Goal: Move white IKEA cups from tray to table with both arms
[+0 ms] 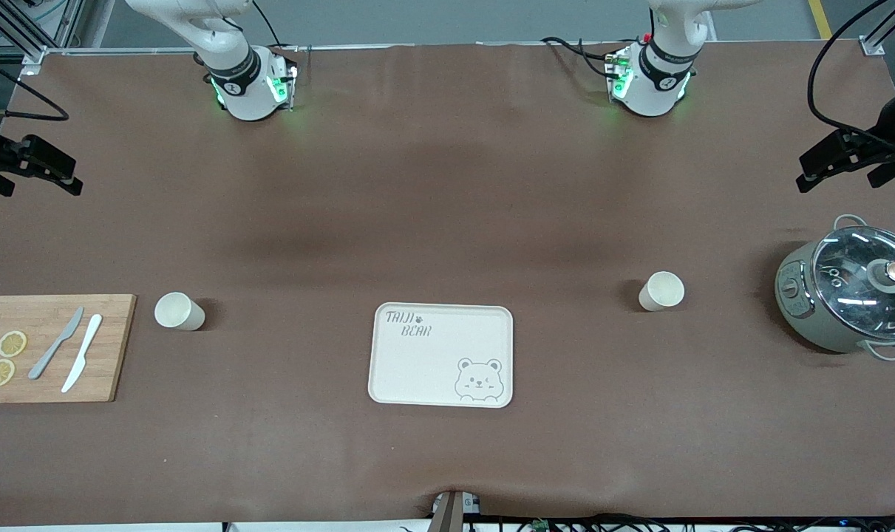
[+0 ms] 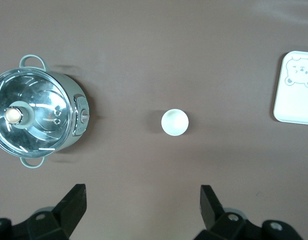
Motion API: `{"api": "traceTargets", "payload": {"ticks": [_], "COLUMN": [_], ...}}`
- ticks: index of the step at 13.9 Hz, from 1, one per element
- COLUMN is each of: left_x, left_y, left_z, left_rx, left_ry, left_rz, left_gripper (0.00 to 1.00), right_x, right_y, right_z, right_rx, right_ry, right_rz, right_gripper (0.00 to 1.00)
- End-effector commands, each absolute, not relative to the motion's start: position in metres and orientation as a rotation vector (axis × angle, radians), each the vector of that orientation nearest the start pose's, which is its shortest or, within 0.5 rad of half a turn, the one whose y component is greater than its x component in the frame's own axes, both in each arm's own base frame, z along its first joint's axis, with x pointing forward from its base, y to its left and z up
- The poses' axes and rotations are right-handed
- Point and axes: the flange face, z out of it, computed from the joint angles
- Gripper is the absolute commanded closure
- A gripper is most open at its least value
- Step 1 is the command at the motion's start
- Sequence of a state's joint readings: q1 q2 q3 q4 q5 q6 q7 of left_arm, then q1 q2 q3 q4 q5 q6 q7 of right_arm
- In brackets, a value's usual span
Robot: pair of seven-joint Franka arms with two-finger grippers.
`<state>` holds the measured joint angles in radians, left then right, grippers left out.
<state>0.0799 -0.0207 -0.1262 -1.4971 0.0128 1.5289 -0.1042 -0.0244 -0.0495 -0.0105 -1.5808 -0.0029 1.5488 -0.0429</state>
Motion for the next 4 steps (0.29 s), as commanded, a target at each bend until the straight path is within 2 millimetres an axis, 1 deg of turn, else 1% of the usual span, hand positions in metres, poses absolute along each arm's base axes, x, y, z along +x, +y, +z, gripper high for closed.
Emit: {"api": "traceTargets", "payload": {"ticks": [1,4], "left_x": [0.5393,0.5387], "left_y": [-0.0191,-0.0198], "left_z": [0.6758,0.6740], "left_rx": [-3.124,-3.124], "left_ry": [-0.096,-0.098], "left_rz": [-0.076,-0.057], "left_gripper": [0.00,0.00], "right_x": [0.5341,0.5342], "right_y": [-0.0217,-0.0176], "right_z": [0.6489,0.6484], "right_rx": [-3.145,-3.145], "right_ry": [0.019,0.007], "right_rz": [-0.036,-0.029], "right_gripper": [0.00,0.00]}}
